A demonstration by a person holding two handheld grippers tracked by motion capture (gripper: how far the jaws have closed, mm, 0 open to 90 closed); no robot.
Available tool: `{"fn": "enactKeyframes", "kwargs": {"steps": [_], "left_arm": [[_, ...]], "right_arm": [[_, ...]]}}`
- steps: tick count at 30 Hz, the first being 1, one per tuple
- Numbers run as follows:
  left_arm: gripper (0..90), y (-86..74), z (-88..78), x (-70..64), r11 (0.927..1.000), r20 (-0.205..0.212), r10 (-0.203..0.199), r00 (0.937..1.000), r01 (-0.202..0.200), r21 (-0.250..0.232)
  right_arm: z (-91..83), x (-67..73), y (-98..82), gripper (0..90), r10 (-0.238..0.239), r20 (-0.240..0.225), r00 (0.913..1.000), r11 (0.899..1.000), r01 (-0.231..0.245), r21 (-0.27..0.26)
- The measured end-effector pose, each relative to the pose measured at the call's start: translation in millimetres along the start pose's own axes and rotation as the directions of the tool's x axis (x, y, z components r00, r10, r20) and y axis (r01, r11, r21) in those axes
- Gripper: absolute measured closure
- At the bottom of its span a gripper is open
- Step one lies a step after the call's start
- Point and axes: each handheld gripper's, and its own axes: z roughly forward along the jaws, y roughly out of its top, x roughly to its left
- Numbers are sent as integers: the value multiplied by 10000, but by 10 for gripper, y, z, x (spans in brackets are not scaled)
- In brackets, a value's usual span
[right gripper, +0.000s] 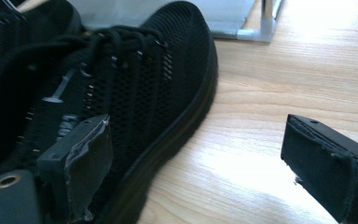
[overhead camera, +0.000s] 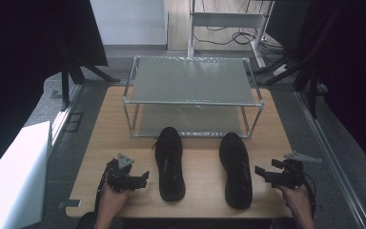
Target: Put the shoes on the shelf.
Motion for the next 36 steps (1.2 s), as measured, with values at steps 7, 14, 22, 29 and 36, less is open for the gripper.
{"fn": "enactKeyframes", "kwargs": {"steps": [7,14,22,29,36], "left_arm": [[29,170,-62,-119,9948,762,-682,9948,736,-704],[28,336,15,-304,9899,1209,-871,9888,995,-1008],[30,401,289,-493,9944,1642,-820,9830,917,-520],[31,385,470,-497,9946,1112,-947,9893,989,-326],[163,404,604,-502,9958,948,-879,9916,899,-164]], "right_arm": [[-34,132,1,88,480,-721,9962,9977,-513,-439],[77,268,0,89,592,-1362,9889,9971,-652,-402],[354,364,-43,135,736,-1346,9882,9972,-716,196],[548,445,-26,133,-146,-92,9999,9994,149,316],[635,514,5,380,-922,1528,9840,9957,895,242]]}}
